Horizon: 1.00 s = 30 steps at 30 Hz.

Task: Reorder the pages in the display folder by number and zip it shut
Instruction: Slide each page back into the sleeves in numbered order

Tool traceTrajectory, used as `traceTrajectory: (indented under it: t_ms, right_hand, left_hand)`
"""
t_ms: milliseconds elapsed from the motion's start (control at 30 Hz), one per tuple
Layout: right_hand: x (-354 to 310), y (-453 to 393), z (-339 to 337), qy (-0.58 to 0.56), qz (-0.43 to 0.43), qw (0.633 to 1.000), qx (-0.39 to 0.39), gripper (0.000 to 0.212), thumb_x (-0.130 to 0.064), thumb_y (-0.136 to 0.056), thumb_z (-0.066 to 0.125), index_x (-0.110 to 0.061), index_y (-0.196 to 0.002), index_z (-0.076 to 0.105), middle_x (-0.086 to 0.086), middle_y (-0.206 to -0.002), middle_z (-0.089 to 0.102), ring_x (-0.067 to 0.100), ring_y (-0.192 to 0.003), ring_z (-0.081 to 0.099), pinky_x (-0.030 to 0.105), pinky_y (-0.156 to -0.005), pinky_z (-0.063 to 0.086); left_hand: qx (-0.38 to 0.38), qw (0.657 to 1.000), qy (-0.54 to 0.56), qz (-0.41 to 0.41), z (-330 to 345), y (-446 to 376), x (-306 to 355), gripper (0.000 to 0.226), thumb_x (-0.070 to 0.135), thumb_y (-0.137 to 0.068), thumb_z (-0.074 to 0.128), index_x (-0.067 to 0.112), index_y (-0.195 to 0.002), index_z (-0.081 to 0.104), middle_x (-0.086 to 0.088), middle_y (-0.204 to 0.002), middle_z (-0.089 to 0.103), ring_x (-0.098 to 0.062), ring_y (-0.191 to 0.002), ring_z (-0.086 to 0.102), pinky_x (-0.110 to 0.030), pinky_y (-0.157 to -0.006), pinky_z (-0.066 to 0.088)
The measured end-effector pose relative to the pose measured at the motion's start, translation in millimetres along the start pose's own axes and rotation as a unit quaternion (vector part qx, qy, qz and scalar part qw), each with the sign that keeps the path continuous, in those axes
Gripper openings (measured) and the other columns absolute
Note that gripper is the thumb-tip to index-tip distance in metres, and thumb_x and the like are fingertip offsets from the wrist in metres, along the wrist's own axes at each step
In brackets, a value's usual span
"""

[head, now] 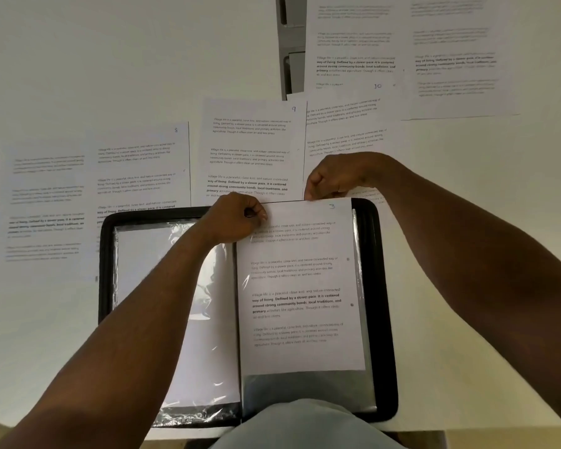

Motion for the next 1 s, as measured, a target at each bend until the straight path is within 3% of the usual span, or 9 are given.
traceTrajectory:
  t_ms: [100, 200, 367, 500, 667, 733, 800, 900, 1000]
  right_hand:
    - [-5.5, 0.7, 15.7, 0.05, 0.008, 0.997, -0.06, 0.018, -0.029, -0.085, 0.074, -0.017, -0.099, 0.075, 0.005, -0.096, 0.073, 0.015, -0.086, 0.066, 0.027, -0.077, 0.057]
    - [-11.0, -2.7, 26.4, 0.096, 0.007, 0.991, -0.093, 0.009, -0.028, -0.084, 0.074, -0.022, -0.091, 0.076, 0.001, -0.08, 0.069, 0.009, -0.075, 0.06, 0.023, -0.067, 0.05]
    - [-12.9, -9.3, 42.7, 0.214, 0.036, 0.964, -0.156, 0.005, -0.034, -0.08, 0.076, -0.03, -0.078, 0.075, 0.002, -0.077, 0.066, 0.01, -0.07, 0.055, 0.03, -0.073, 0.045]
    - [-16.8, -3.9, 37.3, 0.215, 0.051, 0.969, -0.109, 0.027, -0.048, -0.081, 0.072, -0.023, -0.071, 0.071, -0.005, -0.071, 0.065, 0.013, -0.073, 0.058, 0.028, -0.071, 0.046]
    - [-1.5, 17.1, 23.1, 0.078, 0.093, 0.992, -0.027, 0.069, -0.071, -0.09, 0.035, -0.013, -0.093, 0.072, 0.001, -0.081, 0.076, 0.016, -0.077, 0.071, 0.028, -0.071, 0.05]
    - [10.5, 31.6, 19.7, 0.055, 0.098, 0.994, 0.002, 0.074, -0.076, -0.086, 0.032, -0.013, -0.095, 0.071, 0.005, -0.084, 0.075, 0.017, -0.076, 0.069, 0.027, -0.068, 0.049]
    - [19.2, 48.0, 21.9, 0.065, 0.09, 0.994, 0.014, 0.071, -0.075, -0.084, 0.038, -0.012, -0.092, 0.069, 0.01, -0.084, 0.071, 0.018, -0.076, 0.064, 0.027, -0.068, 0.049]
    - [29.2, 67.4, 33.8, 0.068, 0.063, 0.995, 0.026, 0.052, -0.058, -0.084, 0.061, -0.007, -0.081, 0.065, 0.008, -0.081, 0.064, 0.017, -0.076, 0.058, 0.023, -0.066, 0.047]
    - [34.3, 80.6, 44.4, -0.063, 0.022, 0.995, 0.077, 0.022, -0.031, -0.081, 0.078, -0.014, -0.074, 0.066, 0.005, -0.079, 0.066, 0.014, -0.075, 0.061, 0.023, -0.066, 0.053]
  left_hand:
    - [0.001, 1.0, 0.006, 0.003, 0.1, -0.1, -0.4, 0.014, 0.01, -0.089, 0.063, 0.014, -0.098, 0.073, 0.008, -0.094, 0.068, -0.007, -0.093, 0.058, -0.005, -0.072, 0.034]
    - [0.002, 1.0, 0.008, 0.007, 0.4, 0.0, -0.5, 0.014, 0.012, -0.09, 0.063, 0.015, -0.099, 0.073, 0.007, -0.095, 0.068, -0.008, -0.095, 0.059, -0.007, -0.073, 0.035]
    - [-0.005, 1.0, 0.019, 0.004, 3.1, 0.1, -0.5, 0.01, 0.015, -0.09, 0.065, 0.017, -0.095, 0.073, 0.01, -0.091, 0.068, -0.004, -0.09, 0.059, -0.007, -0.073, 0.036]
    - [0.01, 1.0, 0.024, -0.001, 1.6, 0.6, -2.1, 0.011, 0.013, -0.089, 0.065, 0.018, -0.093, 0.073, 0.009, -0.09, 0.069, -0.005, -0.09, 0.061, -0.008, -0.073, 0.037]
    - [0.034, 0.999, 0.04, -0.003, 1.4, 5.4, -1.1, 0.009, 0.014, -0.088, 0.066, 0.02, -0.089, 0.073, 0.01, -0.086, 0.07, -0.004, -0.087, 0.063, -0.009, -0.073, 0.04]
    - [0.049, 0.998, 0.044, 0.003, 2.3, 9.1, 0.3, 0.01, 0.013, -0.088, 0.065, 0.018, -0.089, 0.073, 0.01, -0.087, 0.07, -0.006, -0.089, 0.064, -0.016, -0.08, 0.043]
    - [0.069, 0.997, 0.04, 0.004, 2.7, 14.2, 1.9, 0.008, 0.014, -0.089, 0.064, 0.017, -0.088, 0.071, 0.008, -0.09, 0.069, -0.007, -0.09, 0.062, -0.017, -0.082, 0.042]
    - [0.106, 0.994, 0.002, 0.012, 1.8, 21.6, 6.0, 0.008, 0.015, -0.09, 0.063, 0.021, -0.085, 0.066, 0.008, -0.088, 0.062, -0.008, -0.086, 0.057, -0.013, -0.071, 0.04]
    - [0.129, 0.991, -0.007, 0.019, 6.4, 30.8, 6.3, 0.024, 0.01, -0.086, 0.066, 0.015, -0.109, 0.066, -0.004, -0.105, 0.062, -0.019, -0.099, 0.058, -0.031, -0.09, 0.048]
Point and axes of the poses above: each hand's wrist, its own y-axis away from the middle knuckle, its own z-axis out of the palm, x = y × z, the point moved 8 cm from there along -y, towards the middle knuckle
